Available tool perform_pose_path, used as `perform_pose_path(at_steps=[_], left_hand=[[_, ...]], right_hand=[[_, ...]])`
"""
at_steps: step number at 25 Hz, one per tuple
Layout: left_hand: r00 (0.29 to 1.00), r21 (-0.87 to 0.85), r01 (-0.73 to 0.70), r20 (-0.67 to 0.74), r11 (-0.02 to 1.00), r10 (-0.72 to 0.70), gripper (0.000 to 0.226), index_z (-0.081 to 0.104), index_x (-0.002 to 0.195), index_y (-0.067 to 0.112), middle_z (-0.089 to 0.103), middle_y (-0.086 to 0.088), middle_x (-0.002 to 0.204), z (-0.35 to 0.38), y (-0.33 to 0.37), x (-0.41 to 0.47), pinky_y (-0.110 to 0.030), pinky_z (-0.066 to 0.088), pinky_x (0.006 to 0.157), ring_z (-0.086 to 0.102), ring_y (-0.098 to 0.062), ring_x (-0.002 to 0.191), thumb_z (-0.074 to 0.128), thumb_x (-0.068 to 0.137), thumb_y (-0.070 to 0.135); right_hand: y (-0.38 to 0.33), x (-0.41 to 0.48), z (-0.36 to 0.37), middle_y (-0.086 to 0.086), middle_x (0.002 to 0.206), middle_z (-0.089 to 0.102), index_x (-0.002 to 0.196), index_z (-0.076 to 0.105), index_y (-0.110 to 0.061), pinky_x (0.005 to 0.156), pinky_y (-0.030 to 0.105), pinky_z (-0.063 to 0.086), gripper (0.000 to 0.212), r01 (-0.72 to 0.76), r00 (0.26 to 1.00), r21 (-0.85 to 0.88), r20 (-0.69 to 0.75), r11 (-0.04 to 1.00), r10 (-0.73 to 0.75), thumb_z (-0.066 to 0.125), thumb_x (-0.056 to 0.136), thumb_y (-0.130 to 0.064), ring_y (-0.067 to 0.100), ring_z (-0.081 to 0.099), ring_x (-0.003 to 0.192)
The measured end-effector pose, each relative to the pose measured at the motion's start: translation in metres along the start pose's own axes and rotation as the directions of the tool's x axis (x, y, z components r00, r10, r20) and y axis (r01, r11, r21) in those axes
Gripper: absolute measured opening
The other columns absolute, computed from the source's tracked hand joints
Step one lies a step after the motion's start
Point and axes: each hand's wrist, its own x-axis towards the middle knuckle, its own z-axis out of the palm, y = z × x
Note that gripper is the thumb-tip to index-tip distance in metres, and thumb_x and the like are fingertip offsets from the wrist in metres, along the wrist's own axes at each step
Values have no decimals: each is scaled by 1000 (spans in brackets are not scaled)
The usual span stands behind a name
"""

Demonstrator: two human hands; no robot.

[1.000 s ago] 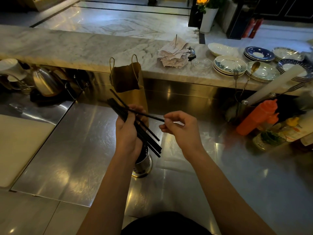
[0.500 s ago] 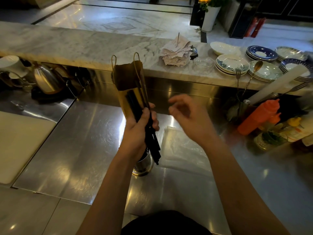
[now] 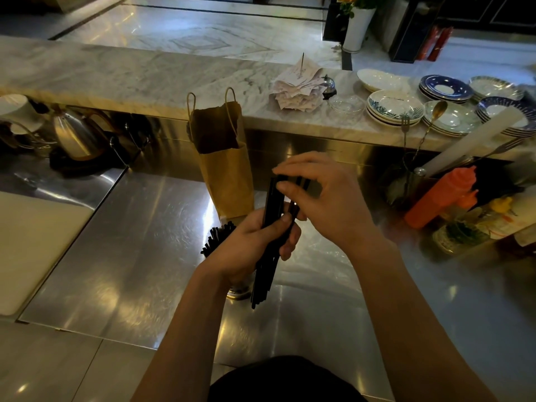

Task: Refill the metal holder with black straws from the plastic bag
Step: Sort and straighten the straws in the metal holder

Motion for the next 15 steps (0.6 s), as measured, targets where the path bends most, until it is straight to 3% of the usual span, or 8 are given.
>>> perform_pose_path(at_steps=[3, 5, 8, 15], left_hand=[[999, 2, 15, 48, 1000, -15, 20, 60, 106, 13, 52, -4, 73, 0, 2, -1, -23, 44, 59, 46, -11, 57, 40, 102, 15], [998, 19, 26, 57, 999, -27, 21, 56, 109, 9, 52, -2, 71, 1, 2, -2, -23, 43, 58, 45, -10, 56, 37, 103, 13], [997, 13, 37, 64, 999, -38, 21, 54, 111, 6, 51, -1, 69, 2, 2, -3, -22, 42, 56, 44, -10, 54, 36, 103, 13], [996, 52, 50, 72, 997, -53, 22, 55, 112, 7, 50, 0, 67, 3, 4, -3, -22, 42, 56, 42, -11, 54, 36, 104, 14]], right_hand=[[-2, 1, -4, -2, 97, 69, 99, 75, -14, 72, 18, 54, 14, -62, 997, 111, -43, 992, 67, 70, 86, -12, 10, 66, 79], [-2, 1, -6, -2, 95, 68, 99, 74, -16, 67, 13, 53, 14, -111, 994, 123, 8, 986, 111, 70, 86, -15, 12, 65, 75], [2, -1, -6, -4, 96, 67, 103, 73, -18, 72, 8, 49, 18, -130, 991, 83, 41, 988, 126, 71, 85, -17, 5, 64, 83], [7, -2, -8, -11, 93, 67, 100, 73, -21, 79, 11, 48, 16, -139, 990, 63, 33, 988, 137, 71, 84, -17, 3, 63, 90]])
